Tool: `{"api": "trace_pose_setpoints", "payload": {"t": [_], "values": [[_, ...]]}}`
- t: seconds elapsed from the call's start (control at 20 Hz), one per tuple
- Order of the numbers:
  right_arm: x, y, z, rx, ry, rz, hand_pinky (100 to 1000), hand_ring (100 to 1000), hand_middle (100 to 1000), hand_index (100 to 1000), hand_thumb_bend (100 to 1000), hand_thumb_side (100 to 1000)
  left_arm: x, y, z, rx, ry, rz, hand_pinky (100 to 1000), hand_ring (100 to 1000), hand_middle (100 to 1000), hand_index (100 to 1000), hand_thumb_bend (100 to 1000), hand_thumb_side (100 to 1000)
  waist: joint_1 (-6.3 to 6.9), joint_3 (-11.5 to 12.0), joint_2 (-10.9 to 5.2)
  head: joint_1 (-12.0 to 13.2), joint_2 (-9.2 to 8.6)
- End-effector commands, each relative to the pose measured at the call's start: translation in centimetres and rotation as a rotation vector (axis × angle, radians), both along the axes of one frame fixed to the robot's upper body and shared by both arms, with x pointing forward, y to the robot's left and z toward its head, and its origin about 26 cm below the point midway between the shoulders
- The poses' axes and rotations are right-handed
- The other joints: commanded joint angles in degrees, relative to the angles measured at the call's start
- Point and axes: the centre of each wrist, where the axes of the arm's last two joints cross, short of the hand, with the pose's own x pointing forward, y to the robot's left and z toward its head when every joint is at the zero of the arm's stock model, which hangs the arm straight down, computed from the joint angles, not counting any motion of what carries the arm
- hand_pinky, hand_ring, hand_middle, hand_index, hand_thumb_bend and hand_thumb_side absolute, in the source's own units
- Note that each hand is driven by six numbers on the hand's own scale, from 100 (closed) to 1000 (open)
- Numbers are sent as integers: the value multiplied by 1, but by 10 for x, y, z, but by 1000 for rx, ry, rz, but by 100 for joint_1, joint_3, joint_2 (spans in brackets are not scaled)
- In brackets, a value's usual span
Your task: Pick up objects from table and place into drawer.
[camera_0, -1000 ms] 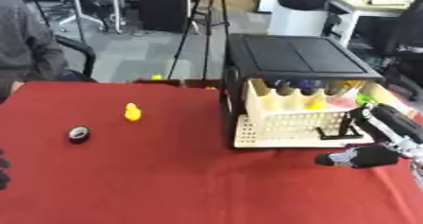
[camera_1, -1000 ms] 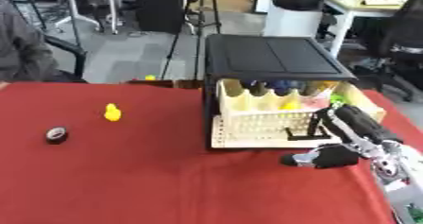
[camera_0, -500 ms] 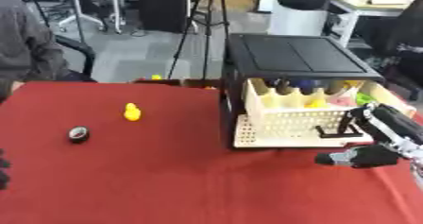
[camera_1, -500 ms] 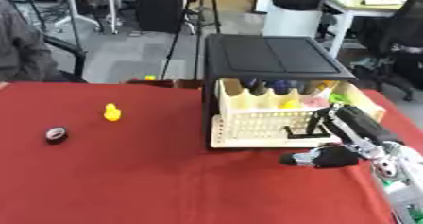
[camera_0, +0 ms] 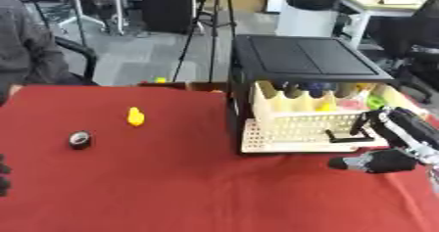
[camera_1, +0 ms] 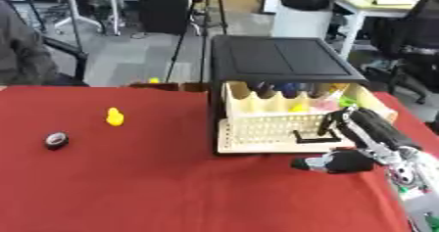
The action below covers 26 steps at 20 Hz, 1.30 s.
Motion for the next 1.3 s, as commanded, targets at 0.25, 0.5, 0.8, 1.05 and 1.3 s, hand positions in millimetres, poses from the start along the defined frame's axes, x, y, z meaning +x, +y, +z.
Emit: {"api": "trace_pose_setpoints", "payload": {"t": [0.25,0.5,0.8,1.05,1.3], "values": [[-6,-7,20,-5,-64,2,222,100,100,618,920,720,16,14,23,107,-47,-32,530,571,623,812,104,894,7,-67,-41,60,-19],[-7,-5,22,-1,-72,8,222,100,100,618,919,721,30,29,29,218,-63,-29,535,575,624,812,100,876,15,-130,-32,96,-20],[-7,-3,28,7,-92,23,220,100,100,617,917,730,50,60,44,481,-92,22,532,582,626,808,100,775,16,-244,-5,147,-49],[-6,0,30,13,-99,34,222,100,100,618,915,729,71,73,59,721,-115,38,553,607,643,808,100,681,15,-350,26,191,-76],[-4,4,31,19,-100,52,223,100,100,617,915,728,94,76,69,865,-117,104,559,642,674,816,100,570,18,-452,37,225,-101]]}}
